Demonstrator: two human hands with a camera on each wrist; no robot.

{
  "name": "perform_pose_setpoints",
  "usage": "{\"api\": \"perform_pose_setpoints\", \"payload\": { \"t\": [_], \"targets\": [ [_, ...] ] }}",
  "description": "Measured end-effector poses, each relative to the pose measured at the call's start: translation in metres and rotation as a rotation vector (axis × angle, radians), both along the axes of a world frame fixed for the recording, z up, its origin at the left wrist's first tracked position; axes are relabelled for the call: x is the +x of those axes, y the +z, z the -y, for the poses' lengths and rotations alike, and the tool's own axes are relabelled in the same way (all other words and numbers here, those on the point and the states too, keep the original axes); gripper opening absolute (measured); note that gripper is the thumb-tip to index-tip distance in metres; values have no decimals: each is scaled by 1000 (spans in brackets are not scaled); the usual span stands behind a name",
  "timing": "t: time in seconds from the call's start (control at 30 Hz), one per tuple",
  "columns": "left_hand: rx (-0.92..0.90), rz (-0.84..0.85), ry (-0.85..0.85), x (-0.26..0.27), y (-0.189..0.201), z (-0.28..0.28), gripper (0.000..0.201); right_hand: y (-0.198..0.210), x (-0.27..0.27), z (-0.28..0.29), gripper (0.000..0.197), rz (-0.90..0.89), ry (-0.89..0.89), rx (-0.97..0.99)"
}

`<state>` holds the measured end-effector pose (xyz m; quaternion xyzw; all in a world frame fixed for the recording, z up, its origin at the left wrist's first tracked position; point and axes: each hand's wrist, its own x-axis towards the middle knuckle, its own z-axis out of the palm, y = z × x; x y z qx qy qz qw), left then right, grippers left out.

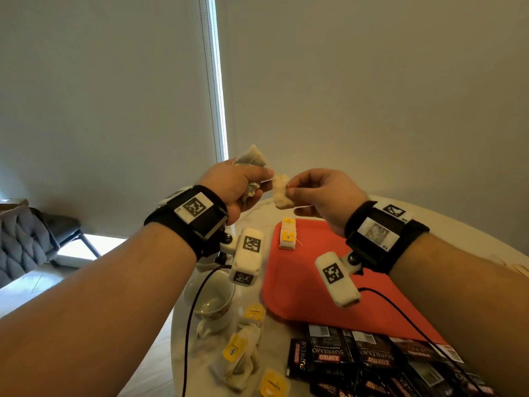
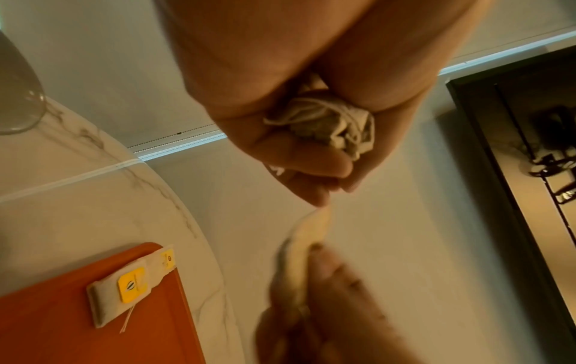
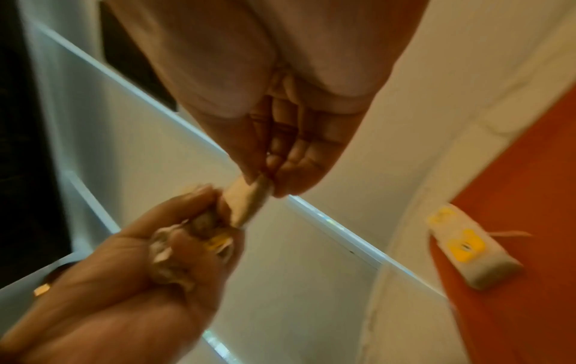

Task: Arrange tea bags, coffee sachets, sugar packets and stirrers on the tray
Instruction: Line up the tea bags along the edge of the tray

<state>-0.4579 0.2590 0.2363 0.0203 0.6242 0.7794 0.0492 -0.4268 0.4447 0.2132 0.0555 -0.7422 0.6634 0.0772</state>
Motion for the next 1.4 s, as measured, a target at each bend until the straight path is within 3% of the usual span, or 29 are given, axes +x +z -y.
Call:
{"api": "perform_pose_setpoints", "payload": {
  "t": [0.27,0.57,1.0,1.23,1.33,1.4],
  "targets": [
    [57,46,29,-12,-4,7,39,-70,-38,-18,14,443,-192,184],
    [62,78,24,-28,-15,11,45,-93,-56,-7,19,465,-241,380],
    [57,82,19,-29,-24,10,45,-93,-54,-5,5,613,-239,237],
    [44,91,11,-27,-27,8,44,-97,-60,-7,6,590,-236,180],
    [35,93,9,-28,-27,9,43,-94,-61,-4,17,656,-223,113],
    [34,91,10,-29,-27,9,42,-93,-63,-2,13,668,-239,107]
  ]
}}
